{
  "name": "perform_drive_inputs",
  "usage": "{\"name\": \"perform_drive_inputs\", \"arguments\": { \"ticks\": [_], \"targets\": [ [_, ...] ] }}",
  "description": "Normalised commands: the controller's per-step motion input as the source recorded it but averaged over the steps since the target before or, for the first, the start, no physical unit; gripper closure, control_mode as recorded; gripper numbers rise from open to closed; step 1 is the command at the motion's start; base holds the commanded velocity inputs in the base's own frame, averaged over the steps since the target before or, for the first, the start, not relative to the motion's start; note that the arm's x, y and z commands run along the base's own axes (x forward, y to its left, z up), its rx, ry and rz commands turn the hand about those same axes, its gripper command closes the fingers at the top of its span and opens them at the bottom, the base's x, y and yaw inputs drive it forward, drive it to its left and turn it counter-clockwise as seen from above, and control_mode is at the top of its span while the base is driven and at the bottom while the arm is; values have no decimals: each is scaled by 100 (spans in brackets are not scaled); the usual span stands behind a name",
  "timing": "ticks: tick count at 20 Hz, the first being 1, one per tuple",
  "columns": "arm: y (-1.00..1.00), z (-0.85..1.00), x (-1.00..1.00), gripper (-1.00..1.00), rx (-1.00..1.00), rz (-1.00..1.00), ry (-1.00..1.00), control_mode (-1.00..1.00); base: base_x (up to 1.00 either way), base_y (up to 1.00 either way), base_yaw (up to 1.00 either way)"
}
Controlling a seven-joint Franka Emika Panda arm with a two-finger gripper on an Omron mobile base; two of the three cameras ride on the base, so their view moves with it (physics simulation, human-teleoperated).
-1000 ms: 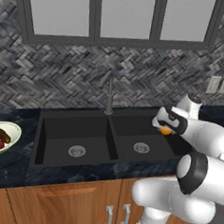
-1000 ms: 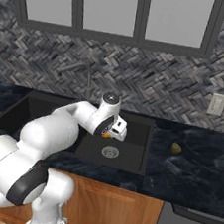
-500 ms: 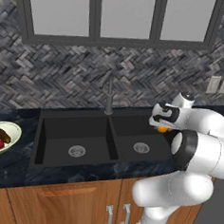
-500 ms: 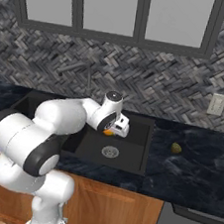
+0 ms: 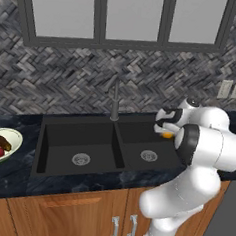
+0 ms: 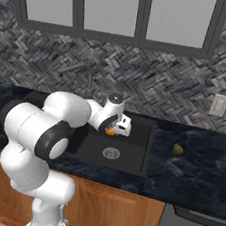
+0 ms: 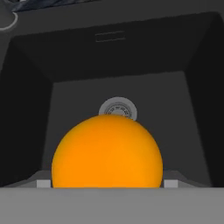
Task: There is a mixed pile of frozen fruits and vegetables on the counter. Locate all the frozen vegetables and place the items in a bowl on the counter. Take all the frozen fruits and defrost them in a running sink.
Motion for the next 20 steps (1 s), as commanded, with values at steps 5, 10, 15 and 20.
{"name": "perform_drive_inputs", "arguments": {
  "ticks": [5, 10, 15, 20],
  "targets": [
    [0, -21, 19, 100, -3, 6, -2, -100, 0, 0, 0],
    [0, -17, 17, 100, -7, 2, 0, -100, 0, 0, 0],
    [0, -23, 17, 100, -5, 4, 0, -100, 0, 0, 0],
    [0, -31, 12, 100, -3, 5, 0, -100, 0, 0, 0]
  ]
}}
